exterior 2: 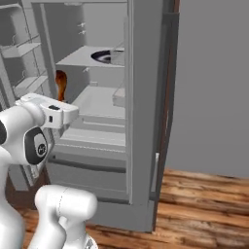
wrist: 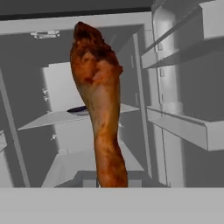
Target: Transport the chicken drumstick from the fridge to the microwave and turn on the microwave.
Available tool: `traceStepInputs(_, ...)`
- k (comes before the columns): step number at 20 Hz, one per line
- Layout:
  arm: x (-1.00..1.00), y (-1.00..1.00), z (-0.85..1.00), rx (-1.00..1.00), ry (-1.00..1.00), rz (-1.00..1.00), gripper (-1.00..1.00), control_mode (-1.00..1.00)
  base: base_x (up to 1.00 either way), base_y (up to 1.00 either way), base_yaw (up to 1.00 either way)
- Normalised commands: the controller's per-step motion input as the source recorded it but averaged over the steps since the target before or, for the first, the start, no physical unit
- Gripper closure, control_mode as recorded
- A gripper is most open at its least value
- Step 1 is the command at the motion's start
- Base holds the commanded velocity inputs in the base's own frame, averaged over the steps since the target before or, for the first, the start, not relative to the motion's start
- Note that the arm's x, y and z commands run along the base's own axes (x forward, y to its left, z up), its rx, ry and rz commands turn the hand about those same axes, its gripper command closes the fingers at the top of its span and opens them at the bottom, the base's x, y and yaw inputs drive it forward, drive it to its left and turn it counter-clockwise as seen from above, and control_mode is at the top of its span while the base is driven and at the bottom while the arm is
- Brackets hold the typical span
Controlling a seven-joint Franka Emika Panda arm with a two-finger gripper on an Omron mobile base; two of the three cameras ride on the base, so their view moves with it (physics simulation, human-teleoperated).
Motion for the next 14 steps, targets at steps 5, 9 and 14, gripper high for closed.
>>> traceStepInputs(5,0.00,0.00,0.00,0.00,0.00,0.00,1.00,1.00,-0.52,0.04,0.01)
traceStepInputs(9,0.00,0.00,0.00,0.00,0.00,0.00,1.00,1.00,-0.44,0.22,0.01)
traceStepInputs(14,0.00,0.00,0.00,0.00,0.00,0.00,1.00,1.00,-0.42,0.36,0.00)
